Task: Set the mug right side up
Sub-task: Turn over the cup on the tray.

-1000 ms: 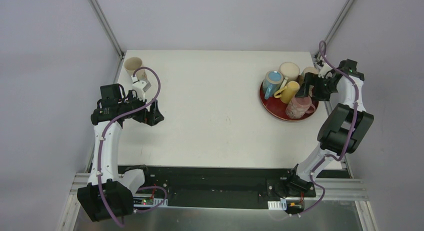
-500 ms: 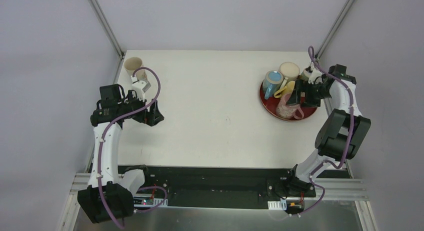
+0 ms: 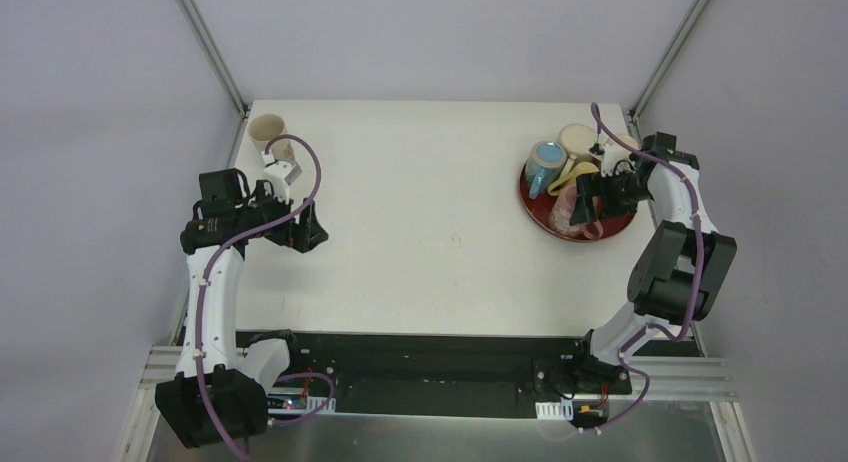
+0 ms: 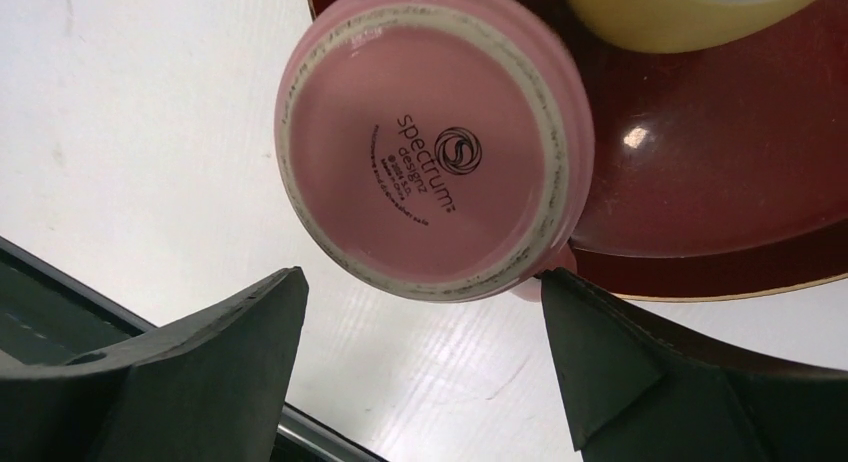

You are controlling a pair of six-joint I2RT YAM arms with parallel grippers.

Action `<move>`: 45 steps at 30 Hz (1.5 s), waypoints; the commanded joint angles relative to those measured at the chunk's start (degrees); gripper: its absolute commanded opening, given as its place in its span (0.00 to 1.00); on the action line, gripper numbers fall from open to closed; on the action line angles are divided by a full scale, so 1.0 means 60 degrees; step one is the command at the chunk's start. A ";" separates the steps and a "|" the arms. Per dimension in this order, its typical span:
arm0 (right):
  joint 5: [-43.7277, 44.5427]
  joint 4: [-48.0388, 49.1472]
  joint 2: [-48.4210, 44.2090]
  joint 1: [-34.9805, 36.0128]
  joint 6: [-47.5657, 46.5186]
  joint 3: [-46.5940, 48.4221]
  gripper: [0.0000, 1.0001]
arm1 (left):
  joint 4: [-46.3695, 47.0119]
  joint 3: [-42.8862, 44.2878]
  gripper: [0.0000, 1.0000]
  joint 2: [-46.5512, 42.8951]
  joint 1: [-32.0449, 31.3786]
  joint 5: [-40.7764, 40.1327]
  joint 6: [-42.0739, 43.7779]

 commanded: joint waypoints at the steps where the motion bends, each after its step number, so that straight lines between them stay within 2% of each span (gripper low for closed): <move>1: 0.0731 -0.0541 -0.0521 0.0137 -0.1670 -0.0216 0.94 | -0.0008 -0.0097 0.99 -0.0158 0.0019 0.0428 0.0176; 6: 0.1044 0.0048 -0.0817 0.0192 -0.2808 -0.0773 0.91 | -0.0011 -0.0148 0.99 -0.0146 0.0007 0.0460 0.0208; 18: 0.0319 0.2022 -0.1567 0.0237 -0.3949 -0.2344 0.80 | -0.0008 -0.0126 0.99 -0.0146 0.0020 0.0427 0.0113; 27: 0.0027 0.2435 -0.1234 0.0237 -0.4119 -0.2172 0.77 | -0.0008 -0.0154 0.99 -0.0169 0.0020 0.0383 0.0102; 41: -0.0145 0.2313 -0.0707 0.0238 -0.4776 -0.1865 0.78 | -0.0008 -0.0216 0.99 -0.0097 0.0013 0.0398 0.0195; 45: -0.0342 0.1815 -0.0438 0.0237 -0.5045 -0.1481 0.71 | -0.0008 -0.0241 0.99 -0.0116 0.0017 0.0370 0.0207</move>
